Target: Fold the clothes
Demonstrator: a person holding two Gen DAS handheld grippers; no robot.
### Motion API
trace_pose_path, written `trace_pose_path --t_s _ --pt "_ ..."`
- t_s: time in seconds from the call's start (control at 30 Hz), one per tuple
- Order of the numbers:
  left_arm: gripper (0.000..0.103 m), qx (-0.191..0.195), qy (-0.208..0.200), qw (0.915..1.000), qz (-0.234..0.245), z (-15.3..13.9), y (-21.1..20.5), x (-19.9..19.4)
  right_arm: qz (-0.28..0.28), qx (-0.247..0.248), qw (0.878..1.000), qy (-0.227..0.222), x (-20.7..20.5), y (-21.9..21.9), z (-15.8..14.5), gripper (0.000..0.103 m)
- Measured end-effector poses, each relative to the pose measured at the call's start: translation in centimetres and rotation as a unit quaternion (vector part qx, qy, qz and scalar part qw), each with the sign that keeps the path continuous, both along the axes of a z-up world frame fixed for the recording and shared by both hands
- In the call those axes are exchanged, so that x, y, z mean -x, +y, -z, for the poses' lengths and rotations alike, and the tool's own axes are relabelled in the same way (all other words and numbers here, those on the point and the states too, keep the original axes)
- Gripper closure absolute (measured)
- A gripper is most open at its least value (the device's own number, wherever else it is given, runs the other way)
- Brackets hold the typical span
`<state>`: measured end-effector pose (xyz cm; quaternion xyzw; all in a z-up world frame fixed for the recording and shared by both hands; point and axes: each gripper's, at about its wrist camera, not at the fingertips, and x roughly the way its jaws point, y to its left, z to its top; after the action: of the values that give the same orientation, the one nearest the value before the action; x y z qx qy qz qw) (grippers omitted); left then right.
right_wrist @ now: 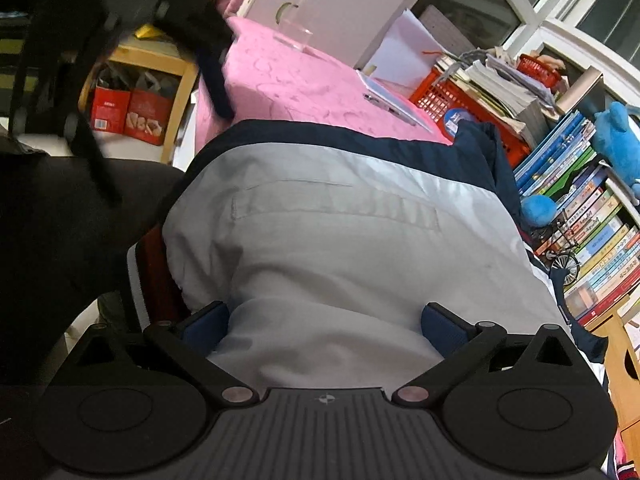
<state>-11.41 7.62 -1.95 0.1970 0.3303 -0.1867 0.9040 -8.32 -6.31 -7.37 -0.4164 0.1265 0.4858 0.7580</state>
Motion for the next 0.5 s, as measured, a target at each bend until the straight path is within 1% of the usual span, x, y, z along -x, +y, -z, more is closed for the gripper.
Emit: trace_pose_path --t_s 0.1,0.13,0.23,0.3,0.37,0.43,0.5 --pt "0.0 -0.025 -0.057 0.998 0.012 -2.5 0.0 0.5 0.0 0.002 1.0 -0.001 0.0 0.1 0.0 0.0" --pt "0.0 -0.023 -0.07 0.9967 0.034 -3.2 -0.6 0.3 0.0 0.003 1.0 -0.002 0.0 0.2 0.0 0.0" --pt "0.0 -0.018 -0.093 0.9928 0.073 -3.3 -3.4 -1.8 -0.003 0.009 1.0 -0.01 0.2 0.2 -0.1 0.0" --pt "0.0 -0.027 -0.082 0.9924 0.088 -1.9 -5.5 -3.9 -0.004 0.013 1.0 -0.018 0.3 -0.6 -0.2 0.0" --pt "0.0 -0.044 -0.055 0.9942 0.081 -0.3 -6.6 -6.0 -0.004 0.015 0.999 -0.027 0.3 -1.8 -0.3 0.0" --pt "0.0 -0.018 -0.003 0.9961 0.087 0.7 -5.9 -7.3 0.005 0.016 0.999 -0.028 0.1 -3.6 -0.6 0.0" --pt "0.0 -0.009 0.005 0.9963 0.085 0.9 -5.0 -7.6 0.021 0.018 0.999 -0.018 -0.2 -5.9 -1.0 0.0"
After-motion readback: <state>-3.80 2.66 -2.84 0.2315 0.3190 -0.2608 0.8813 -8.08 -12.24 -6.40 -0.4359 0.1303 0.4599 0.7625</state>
